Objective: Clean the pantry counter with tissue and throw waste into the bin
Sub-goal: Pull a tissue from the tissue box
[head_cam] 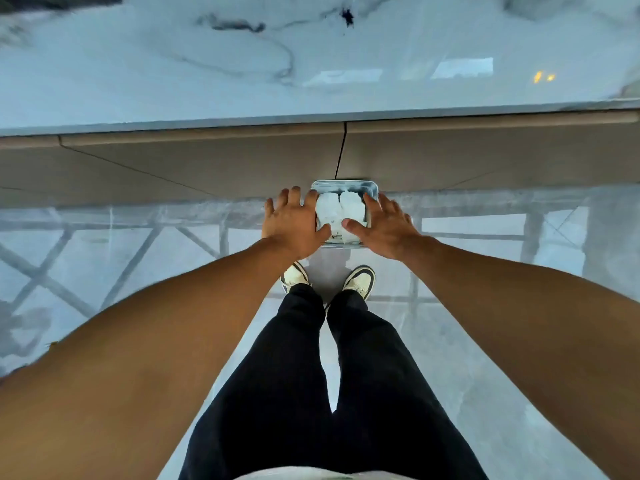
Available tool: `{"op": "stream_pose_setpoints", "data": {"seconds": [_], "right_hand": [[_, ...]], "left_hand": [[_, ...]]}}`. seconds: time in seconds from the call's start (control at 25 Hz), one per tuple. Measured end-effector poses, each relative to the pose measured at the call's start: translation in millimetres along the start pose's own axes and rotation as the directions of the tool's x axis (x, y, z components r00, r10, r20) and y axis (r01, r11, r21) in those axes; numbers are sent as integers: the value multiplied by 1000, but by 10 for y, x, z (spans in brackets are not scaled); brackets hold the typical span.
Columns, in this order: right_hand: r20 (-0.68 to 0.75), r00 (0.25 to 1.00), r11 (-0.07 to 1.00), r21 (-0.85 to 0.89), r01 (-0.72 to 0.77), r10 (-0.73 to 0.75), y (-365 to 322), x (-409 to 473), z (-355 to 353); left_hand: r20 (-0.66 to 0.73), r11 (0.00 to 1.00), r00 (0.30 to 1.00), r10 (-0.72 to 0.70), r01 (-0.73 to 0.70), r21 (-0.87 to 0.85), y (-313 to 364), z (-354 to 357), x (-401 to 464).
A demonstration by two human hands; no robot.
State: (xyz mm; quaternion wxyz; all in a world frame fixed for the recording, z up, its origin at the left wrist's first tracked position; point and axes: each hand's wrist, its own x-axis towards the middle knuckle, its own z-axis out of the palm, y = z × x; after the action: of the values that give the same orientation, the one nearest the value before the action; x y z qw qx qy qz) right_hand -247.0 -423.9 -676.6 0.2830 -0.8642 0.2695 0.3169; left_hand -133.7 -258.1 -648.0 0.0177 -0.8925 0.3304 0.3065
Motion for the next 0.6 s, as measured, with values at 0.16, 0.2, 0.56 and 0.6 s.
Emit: {"op": "stream_pose_setpoints", "data": {"seconds": [0.16, 0.2, 0.56, 0.6], "right_hand": [[-12, 1000, 1000, -24, 1, -1, -215, -323, -345], [-11, 1000, 1000, -23, -3, 3, -271, -393, -411], [-91, 994, 997, -54, 50, -55, -690, -858, -972], [-100, 994, 998, -46, 50, -54, -725, -880, -1022]], "left_hand": [[-50, 1000, 999, -13, 12, -23, 58, -458, -361], [-56, 1000, 998, -12, 11, -21, 74, -541, -430], [-185, 998, 983, -7, 18, 59, 132, -1334, -796], [-189, 998, 982, -6, 18, 61, 114, -1394, -813]]}}
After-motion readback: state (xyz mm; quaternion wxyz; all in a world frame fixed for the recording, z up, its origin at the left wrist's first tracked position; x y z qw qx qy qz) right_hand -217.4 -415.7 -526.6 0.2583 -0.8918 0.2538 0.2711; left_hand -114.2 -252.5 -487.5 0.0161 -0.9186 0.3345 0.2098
